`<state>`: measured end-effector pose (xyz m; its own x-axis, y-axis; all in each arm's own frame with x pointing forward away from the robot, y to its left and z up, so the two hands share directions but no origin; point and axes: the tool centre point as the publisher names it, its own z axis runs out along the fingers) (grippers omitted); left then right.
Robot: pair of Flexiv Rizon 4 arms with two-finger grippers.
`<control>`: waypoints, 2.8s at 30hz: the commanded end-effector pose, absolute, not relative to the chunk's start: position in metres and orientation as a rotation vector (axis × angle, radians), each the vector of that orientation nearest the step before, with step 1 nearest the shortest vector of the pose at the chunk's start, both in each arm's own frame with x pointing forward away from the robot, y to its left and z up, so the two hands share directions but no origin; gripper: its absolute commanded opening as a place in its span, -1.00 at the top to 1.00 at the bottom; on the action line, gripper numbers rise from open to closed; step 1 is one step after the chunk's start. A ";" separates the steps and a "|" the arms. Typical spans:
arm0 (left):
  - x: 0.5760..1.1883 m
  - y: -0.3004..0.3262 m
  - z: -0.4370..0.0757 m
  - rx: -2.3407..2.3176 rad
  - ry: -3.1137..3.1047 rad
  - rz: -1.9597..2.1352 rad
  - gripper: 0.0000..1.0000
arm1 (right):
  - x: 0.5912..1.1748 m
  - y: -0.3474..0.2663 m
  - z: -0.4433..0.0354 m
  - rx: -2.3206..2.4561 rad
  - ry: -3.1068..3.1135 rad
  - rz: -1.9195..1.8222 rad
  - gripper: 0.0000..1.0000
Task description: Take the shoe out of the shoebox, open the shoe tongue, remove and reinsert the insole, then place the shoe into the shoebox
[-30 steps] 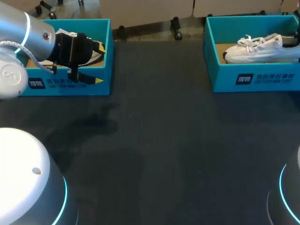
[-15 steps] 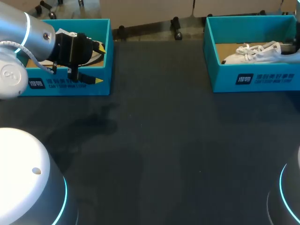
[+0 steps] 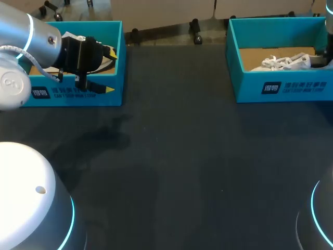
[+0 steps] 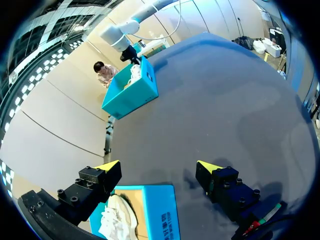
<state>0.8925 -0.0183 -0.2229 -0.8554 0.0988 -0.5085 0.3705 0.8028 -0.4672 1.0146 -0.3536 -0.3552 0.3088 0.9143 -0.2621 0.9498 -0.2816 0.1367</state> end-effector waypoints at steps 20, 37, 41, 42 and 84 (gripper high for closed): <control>0.893 -0.020 -0.223 0.349 2.525 -0.780 -1.00 | 1.016 -0.349 -0.370 2.357 1.690 -0.217 1.00; 0.893 -0.020 -0.223 0.349 2.525 -0.780 -1.00 | 1.014 -0.346 -0.349 2.341 1.637 -0.228 0.15; 0.893 -0.020 -0.223 0.349 2.525 -0.780 -1.00 | 1.014 -0.346 -0.339 2.320 1.622 -0.231 0.11; 0.893 -0.020 -0.223 0.349 2.525 -0.780 -1.00 | 1.014 -0.346 -0.336 2.313 1.621 -0.234 0.11; 0.893 -0.020 -0.223 0.349 2.525 -0.780 -1.00 | 0.947 -0.250 -0.241 2.104 1.972 0.012 -0.93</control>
<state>0.8925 -0.0183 -0.2229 -0.8554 0.0988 -0.5085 0.3705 0.8028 -0.4672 0.9631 -0.2557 -0.2435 0.0809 0.9823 -0.1690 0.9846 -0.0524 0.1667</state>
